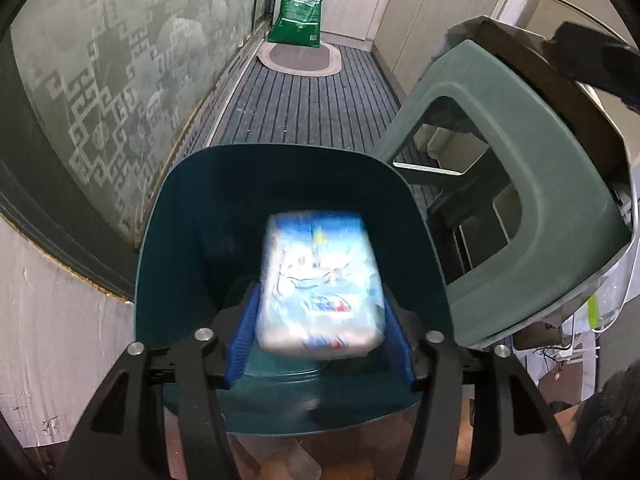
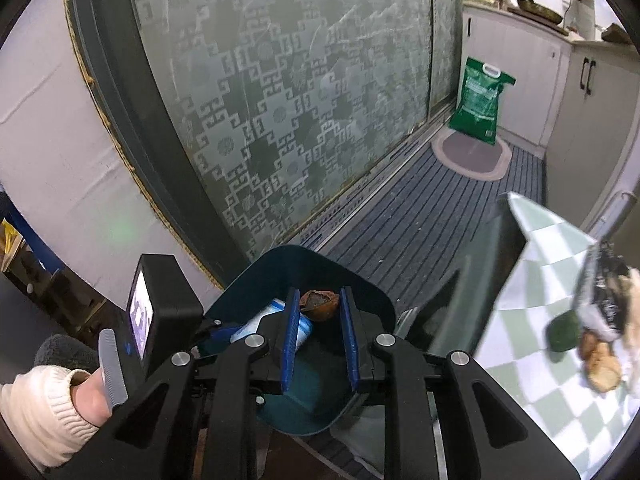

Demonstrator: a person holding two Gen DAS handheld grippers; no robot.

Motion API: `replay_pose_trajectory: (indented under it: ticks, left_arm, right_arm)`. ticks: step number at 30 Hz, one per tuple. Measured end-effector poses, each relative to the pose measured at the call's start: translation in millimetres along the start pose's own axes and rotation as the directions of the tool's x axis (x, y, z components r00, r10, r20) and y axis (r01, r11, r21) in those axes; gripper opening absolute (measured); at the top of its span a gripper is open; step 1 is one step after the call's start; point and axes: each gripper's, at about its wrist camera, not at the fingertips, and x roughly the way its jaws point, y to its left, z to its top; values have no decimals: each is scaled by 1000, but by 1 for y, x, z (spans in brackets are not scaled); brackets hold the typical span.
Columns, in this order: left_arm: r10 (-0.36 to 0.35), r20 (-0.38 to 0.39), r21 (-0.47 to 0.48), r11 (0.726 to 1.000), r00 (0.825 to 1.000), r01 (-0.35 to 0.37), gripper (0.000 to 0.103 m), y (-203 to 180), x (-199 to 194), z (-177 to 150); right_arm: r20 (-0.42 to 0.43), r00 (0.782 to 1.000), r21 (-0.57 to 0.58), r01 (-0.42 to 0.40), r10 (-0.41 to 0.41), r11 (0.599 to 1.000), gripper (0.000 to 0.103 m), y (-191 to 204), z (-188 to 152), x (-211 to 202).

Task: Collect trash
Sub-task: 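Carry the tissue pack with the left tool over the teal bin and release, then lower the right tool into the teal bin and release the brown item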

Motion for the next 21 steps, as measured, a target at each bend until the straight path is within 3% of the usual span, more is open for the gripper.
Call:
replay_pose_trajectory:
  ticks: [4, 9, 21]
  left_arm:
    - [-3, 12, -7, 1000, 1000, 3, 65, 8, -6, -1]
    - [-6, 108, -24, 1000, 994, 9, 60, 19, -36, 3]
    - [-2, 330, -15, 1000, 944, 7, 42, 25, -108, 5]
  right_arm:
    - [-33, 999, -11, 2, -2, 1000, 20, 9, -1, 18]
    - [-80, 997, -30, 9, -12, 1000, 20, 17, -6, 39]
    - [-205, 978, -82, 26, -42, 996, 20, 32, -24, 98]
